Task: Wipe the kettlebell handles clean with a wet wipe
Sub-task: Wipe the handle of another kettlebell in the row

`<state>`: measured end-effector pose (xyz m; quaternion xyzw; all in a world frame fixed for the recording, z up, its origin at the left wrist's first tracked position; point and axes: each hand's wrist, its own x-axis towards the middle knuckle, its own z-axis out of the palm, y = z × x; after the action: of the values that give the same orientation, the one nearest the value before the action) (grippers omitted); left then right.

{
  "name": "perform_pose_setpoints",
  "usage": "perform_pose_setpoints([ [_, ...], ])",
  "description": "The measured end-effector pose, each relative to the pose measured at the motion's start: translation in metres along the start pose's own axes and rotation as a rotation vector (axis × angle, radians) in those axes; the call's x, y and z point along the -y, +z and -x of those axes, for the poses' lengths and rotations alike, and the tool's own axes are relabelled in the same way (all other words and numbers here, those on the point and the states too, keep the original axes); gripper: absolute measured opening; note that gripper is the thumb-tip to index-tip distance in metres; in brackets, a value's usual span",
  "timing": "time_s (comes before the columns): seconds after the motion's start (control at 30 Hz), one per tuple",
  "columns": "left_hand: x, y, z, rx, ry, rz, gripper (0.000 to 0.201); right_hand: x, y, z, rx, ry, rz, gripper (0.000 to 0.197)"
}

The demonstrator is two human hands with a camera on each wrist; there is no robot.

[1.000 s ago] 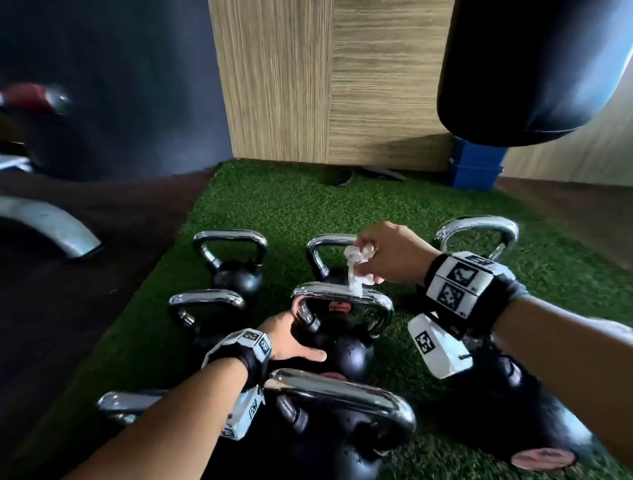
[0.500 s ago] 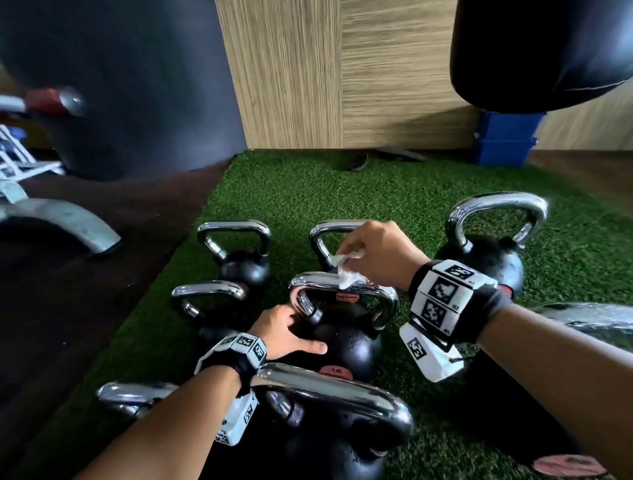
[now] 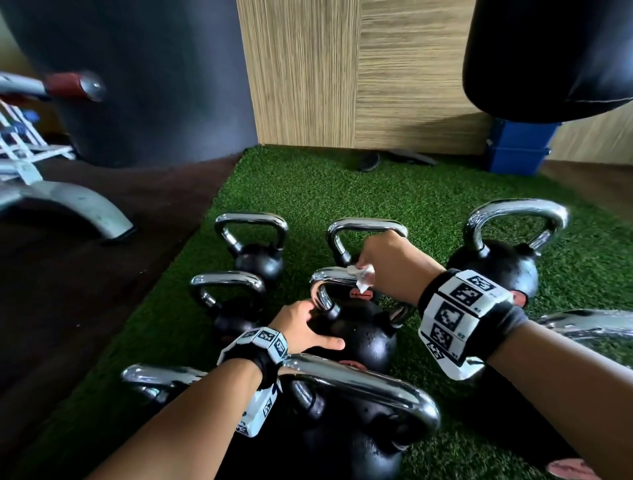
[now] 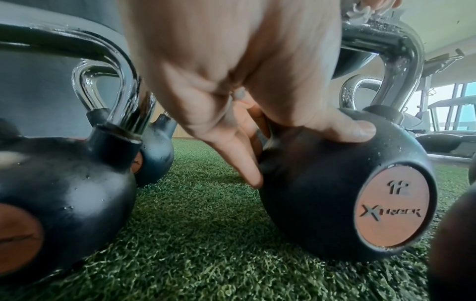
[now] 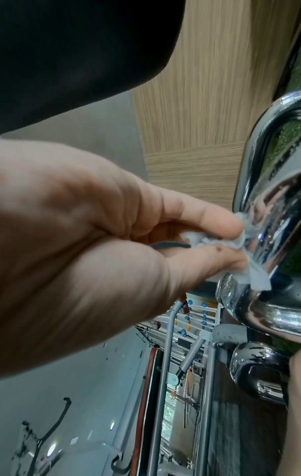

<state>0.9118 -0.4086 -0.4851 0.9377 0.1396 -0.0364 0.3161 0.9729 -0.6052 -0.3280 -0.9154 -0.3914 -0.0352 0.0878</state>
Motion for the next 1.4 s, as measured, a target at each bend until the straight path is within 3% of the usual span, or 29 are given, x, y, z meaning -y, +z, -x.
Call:
perform_pose_setpoints([
  [0.2, 0.001, 0.003, -0.001, 0.027, 0.033, 0.028, 0.087, 0.001, -0.013, 0.01, 0.047, 0.132, 0.088, 0.022],
  [0.37, 0.003, 0.005, -0.002, 0.054, 0.066, 0.071, 0.086, 0.004, -0.012, 0.009, 0.091, 0.167, 0.119, 0.015],
  [0.47, 0.007, 0.008, -0.002, 0.061, 0.066, 0.079, 0.091, -0.013, -0.009, 0.014, 0.076, 0.285, 0.084, 0.018],
  [0.57, 0.007, 0.009, -0.003, 0.054, 0.069, 0.073, 0.093, -0.02, -0.01, 0.015, 0.086, 0.28, 0.067, 0.006],
  [0.7, 0.006, 0.008, -0.004, 0.065, 0.081, 0.081, 0.098, -0.024, -0.011, 0.014, 0.072, 0.291, 0.037, 0.008],
  [0.8, 0.006, 0.008, -0.003, 0.066, 0.078, 0.07, 0.098, -0.031, -0.004, 0.02, 0.098, 0.388, 0.009, 0.026],
  [0.97, 0.005, 0.008, -0.002, 0.059, 0.092, 0.06, 0.096, -0.044, 0.006, 0.027, 0.241, 0.47, -0.162, 0.008],
  [1.1, 0.005, 0.007, -0.002, 0.083, 0.076, 0.043, 0.102, -0.053, 0.016, 0.026, 0.224, 0.532, -0.287, 0.004],
  [1.27, 0.005, 0.007, -0.003, 0.067, 0.079, 0.044, 0.105, -0.061, 0.044, 0.029, 0.347, 0.655, -0.535, 0.019],
  [1.4, 0.003, 0.006, -0.004, 0.074, 0.063, 0.001, 0.108, -0.07, 0.064, 0.034, 0.328, 0.667, -0.67, 0.018],
])
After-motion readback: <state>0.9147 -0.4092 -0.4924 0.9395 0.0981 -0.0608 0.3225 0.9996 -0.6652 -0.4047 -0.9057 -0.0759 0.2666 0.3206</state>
